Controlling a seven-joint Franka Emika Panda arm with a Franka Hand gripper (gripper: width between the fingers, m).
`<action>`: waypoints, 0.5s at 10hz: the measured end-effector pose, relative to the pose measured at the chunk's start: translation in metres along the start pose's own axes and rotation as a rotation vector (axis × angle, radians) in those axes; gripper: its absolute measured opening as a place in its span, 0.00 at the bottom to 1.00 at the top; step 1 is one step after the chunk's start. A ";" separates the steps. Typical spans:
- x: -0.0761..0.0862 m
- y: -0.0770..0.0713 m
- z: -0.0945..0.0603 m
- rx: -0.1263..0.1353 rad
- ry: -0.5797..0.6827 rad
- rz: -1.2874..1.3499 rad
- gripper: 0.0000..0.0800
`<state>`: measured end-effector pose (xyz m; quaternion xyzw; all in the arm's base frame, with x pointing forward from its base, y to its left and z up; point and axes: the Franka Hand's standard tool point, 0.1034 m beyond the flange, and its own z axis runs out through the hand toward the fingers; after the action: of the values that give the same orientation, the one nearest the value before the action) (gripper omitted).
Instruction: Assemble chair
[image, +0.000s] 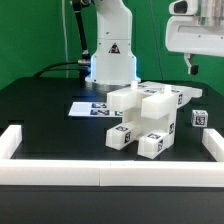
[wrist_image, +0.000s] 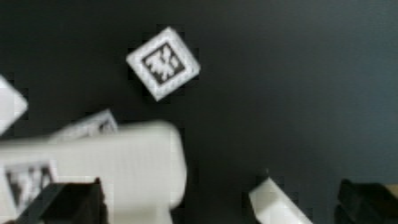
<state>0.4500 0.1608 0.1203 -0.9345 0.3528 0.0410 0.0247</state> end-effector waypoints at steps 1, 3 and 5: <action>0.001 0.000 0.001 0.004 0.005 0.014 0.81; -0.004 -0.001 0.003 0.001 0.004 0.013 0.81; -0.027 0.002 0.016 -0.017 -0.001 -0.008 0.81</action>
Offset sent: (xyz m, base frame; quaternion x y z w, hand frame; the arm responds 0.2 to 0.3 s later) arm -0.0368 0.0231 -0.0154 -0.0174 0.0124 0.0077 0.9997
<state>0.4273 0.1782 0.1071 -0.9361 0.3485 0.0442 0.0173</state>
